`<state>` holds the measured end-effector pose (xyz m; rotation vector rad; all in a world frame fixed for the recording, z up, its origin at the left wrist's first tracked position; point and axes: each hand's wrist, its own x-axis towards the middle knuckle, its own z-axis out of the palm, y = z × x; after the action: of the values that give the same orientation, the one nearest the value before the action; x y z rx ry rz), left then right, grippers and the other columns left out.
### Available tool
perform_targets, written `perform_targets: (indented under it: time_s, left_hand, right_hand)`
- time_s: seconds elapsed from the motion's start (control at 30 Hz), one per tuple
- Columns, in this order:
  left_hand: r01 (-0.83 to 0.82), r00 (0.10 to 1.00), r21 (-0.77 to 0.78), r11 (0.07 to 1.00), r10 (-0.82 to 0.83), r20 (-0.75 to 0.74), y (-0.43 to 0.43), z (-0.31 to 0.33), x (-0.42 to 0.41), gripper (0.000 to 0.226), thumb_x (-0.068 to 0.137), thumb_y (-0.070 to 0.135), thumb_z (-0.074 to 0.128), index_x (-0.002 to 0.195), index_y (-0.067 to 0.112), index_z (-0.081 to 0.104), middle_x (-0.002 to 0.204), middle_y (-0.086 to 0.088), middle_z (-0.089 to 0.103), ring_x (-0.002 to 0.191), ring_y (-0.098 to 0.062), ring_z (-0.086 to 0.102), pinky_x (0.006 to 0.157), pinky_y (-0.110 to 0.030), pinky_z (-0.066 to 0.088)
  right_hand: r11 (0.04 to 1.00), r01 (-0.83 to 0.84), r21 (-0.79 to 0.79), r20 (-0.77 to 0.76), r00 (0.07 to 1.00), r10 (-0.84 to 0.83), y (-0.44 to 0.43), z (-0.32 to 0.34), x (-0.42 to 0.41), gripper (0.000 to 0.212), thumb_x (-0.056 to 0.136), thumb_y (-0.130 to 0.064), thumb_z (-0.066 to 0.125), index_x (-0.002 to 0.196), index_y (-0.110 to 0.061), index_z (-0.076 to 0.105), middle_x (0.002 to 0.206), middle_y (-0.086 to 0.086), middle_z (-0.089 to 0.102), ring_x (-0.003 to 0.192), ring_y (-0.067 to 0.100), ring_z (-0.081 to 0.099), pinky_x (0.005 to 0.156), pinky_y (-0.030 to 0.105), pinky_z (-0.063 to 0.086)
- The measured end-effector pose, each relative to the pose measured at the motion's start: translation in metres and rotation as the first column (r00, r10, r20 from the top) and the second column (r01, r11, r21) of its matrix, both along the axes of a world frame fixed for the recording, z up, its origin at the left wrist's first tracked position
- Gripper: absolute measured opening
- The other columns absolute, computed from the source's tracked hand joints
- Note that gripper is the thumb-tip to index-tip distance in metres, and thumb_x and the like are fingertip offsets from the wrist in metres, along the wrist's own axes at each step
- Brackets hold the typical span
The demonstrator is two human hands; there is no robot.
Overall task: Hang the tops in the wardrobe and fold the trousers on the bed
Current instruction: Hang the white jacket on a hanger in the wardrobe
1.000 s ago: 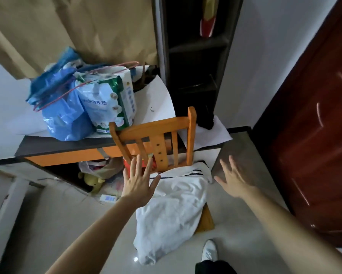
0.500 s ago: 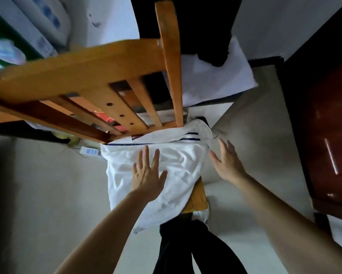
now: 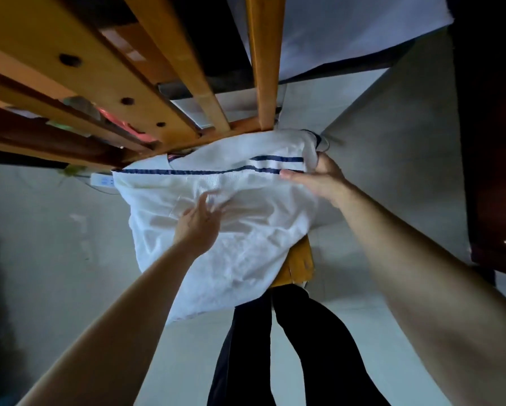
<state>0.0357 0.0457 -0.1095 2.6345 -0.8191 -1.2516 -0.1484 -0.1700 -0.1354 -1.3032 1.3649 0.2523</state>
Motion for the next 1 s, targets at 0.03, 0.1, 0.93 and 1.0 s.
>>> perform_targets:
  time_s: [0.03, 0.1, 0.93, 1.0]
  left_hand:
    - [-0.142, 0.988, -0.016, 0.990, 0.141, -0.060, 0.000, 0.001, 0.004, 0.048, 0.103, 0.044, 0.038, 0.144, 0.019, 0.038, 0.119, -0.015, 0.066, 0.118, -0.035, 0.054, 0.096, -0.040, 0.039]
    - [-0.400, 0.901, -0.048, 0.915, 0.384, -0.202, 0.004, 0.007, 0.009, 0.058, 0.101, 0.058, 0.028, 0.138, 0.017, 0.044, 0.101, -0.007, 0.073, 0.113, -0.030, 0.057, 0.095, -0.042, 0.038]
    - [-0.662, 0.749, -0.180, 0.728, 0.636, -0.185, 0.057, 0.005, -0.007, 0.017, 0.097, 0.037, 0.047, 0.102, 0.021, 0.043, 0.087, 0.001, 0.059, 0.077, -0.024, 0.057, 0.066, -0.036, 0.048]
    - [-0.668, 0.744, -0.185, 0.721, 0.642, -0.187, 0.065, 0.008, -0.010, 0.021, 0.097, 0.040, 0.048, 0.104, 0.021, 0.042, 0.090, -0.002, 0.060, 0.079, -0.026, 0.058, 0.069, -0.037, 0.048]
  right_hand:
    - [0.991, -0.089, -0.099, -0.059, 0.995, 0.084, 0.008, 0.006, -0.003, 0.091, 0.062, -0.065, 0.083, 0.136, -0.022, 0.050, 0.128, -0.001, 0.063, 0.120, 0.025, 0.059, 0.100, 0.039, 0.049]
    - [0.850, -0.306, -0.430, -0.153, 0.952, 0.265, 0.035, 0.011, -0.013, 0.076, 0.076, -0.048, 0.079, 0.138, -0.015, 0.050, 0.113, 0.006, 0.067, 0.102, 0.029, 0.065, 0.089, 0.040, 0.052]
    - [0.844, -0.374, -0.384, -0.065, 0.923, 0.380, 0.118, 0.051, -0.051, 0.046, 0.082, -0.062, 0.046, 0.105, -0.027, 0.064, 0.117, 0.004, 0.053, 0.109, 0.022, 0.054, 0.095, 0.036, 0.047]
    - [0.916, -0.181, -0.359, -0.088, 0.983, 0.160, 0.108, 0.044, -0.043, 0.032, 0.084, -0.053, 0.054, 0.103, -0.030, 0.065, 0.118, 0.000, 0.055, 0.117, 0.023, 0.053, 0.099, 0.034, 0.045]
